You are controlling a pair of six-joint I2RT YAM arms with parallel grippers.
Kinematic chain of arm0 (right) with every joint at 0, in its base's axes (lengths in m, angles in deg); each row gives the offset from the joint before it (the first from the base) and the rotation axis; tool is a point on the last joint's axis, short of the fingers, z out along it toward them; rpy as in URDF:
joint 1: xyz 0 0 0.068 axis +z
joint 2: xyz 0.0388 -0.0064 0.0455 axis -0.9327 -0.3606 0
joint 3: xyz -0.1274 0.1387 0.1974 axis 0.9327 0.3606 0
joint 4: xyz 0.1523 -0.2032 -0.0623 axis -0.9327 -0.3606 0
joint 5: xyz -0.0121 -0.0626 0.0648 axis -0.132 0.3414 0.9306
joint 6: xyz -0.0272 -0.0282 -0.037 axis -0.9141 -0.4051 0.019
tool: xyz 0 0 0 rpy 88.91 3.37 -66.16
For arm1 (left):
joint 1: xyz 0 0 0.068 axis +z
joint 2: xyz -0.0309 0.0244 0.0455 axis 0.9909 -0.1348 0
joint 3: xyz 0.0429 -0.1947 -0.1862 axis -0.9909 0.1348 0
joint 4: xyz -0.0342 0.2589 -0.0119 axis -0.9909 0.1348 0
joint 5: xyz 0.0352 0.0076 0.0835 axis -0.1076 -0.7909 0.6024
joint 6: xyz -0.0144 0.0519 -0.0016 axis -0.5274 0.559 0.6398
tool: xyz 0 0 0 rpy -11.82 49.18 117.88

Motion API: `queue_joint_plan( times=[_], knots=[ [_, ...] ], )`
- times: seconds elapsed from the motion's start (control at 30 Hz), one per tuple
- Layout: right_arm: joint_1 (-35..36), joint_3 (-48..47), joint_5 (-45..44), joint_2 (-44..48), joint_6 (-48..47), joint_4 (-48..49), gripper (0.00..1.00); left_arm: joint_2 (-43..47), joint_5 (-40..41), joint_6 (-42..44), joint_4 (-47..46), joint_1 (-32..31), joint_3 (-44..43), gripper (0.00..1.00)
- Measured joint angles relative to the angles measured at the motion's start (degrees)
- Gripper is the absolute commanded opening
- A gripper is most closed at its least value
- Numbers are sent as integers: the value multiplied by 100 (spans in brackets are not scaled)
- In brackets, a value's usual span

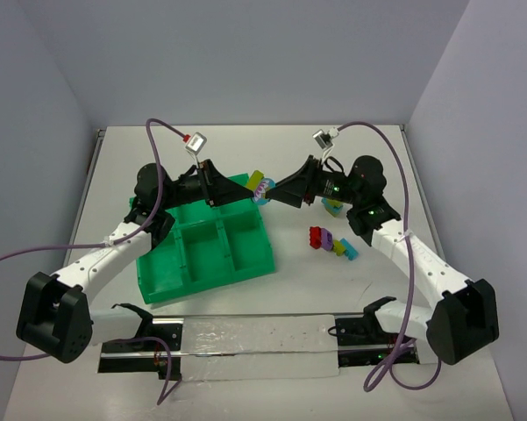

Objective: Sort the legos into containers by color

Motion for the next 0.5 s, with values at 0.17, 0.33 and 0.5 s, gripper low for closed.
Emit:
queue_joint_plan(
  times=[0.17,0.33,0.5],
  knots=[
    [76,-1,150,-239,187,288,64,2,-7,-24,-65,0,0,0],
    [145,-2,186,-396,389,552,44,3,-57,-67,-117,0,0,0],
    [148,-2,223,-420,611,733,6,74,-85,4,-160,7,-6,0]
  ],
)
